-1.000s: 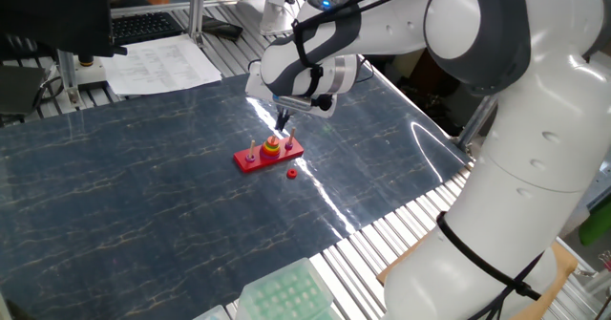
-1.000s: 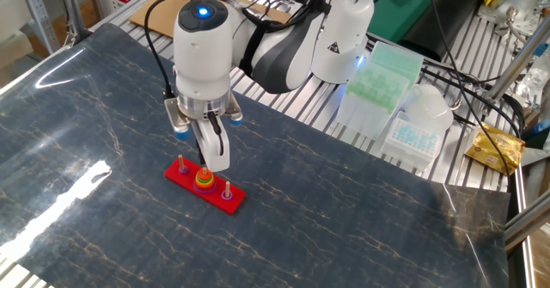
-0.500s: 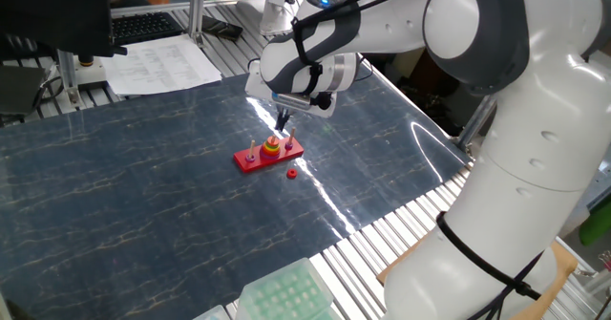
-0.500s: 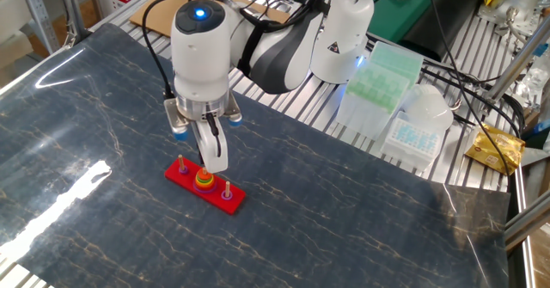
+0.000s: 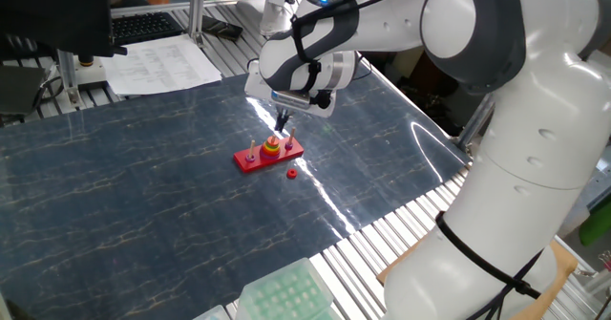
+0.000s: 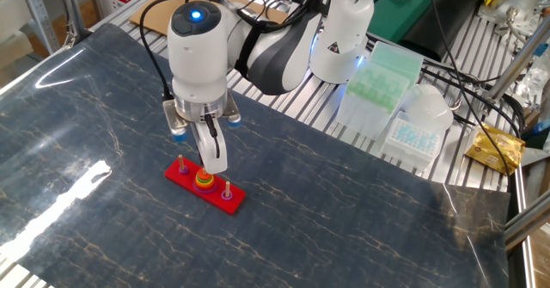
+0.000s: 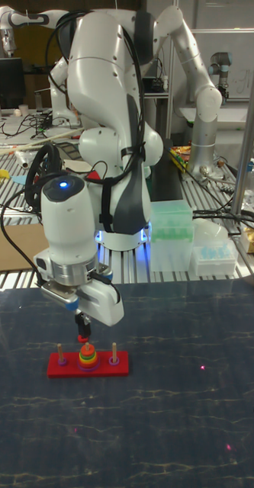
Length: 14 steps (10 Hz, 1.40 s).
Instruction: Take out one Hanoi block and throw it aside
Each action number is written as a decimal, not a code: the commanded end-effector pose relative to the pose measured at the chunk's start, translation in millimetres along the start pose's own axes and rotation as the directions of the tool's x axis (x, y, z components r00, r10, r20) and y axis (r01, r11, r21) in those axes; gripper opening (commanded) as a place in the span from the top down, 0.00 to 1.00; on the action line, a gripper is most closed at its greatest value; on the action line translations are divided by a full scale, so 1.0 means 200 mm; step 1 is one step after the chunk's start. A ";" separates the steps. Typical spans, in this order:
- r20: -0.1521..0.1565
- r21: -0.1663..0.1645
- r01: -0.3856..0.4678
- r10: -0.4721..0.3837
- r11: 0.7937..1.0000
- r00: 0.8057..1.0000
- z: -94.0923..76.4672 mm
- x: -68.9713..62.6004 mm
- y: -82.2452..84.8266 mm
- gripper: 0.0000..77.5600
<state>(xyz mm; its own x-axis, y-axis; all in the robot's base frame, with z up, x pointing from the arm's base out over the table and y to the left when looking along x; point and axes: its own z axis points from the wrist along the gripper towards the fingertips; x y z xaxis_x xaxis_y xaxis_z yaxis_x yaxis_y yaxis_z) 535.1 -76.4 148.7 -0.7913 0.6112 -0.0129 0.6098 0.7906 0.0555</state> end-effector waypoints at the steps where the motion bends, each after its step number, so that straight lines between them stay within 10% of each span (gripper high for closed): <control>1: 0.010 -0.004 -0.003 0.003 1.000 1.000 0.06 -0.01 0.02 1.00; 9: 0.000 0.009 0.008 -0.008 1.000 1.000 0.08 -0.01 0.03 1.00; 10: -0.001 0.010 0.007 -0.007 1.000 1.000 0.08 -0.01 0.03 0.00; 14: -0.001 0.010 0.007 -0.007 1.000 1.000 0.08 -0.01 0.03 0.00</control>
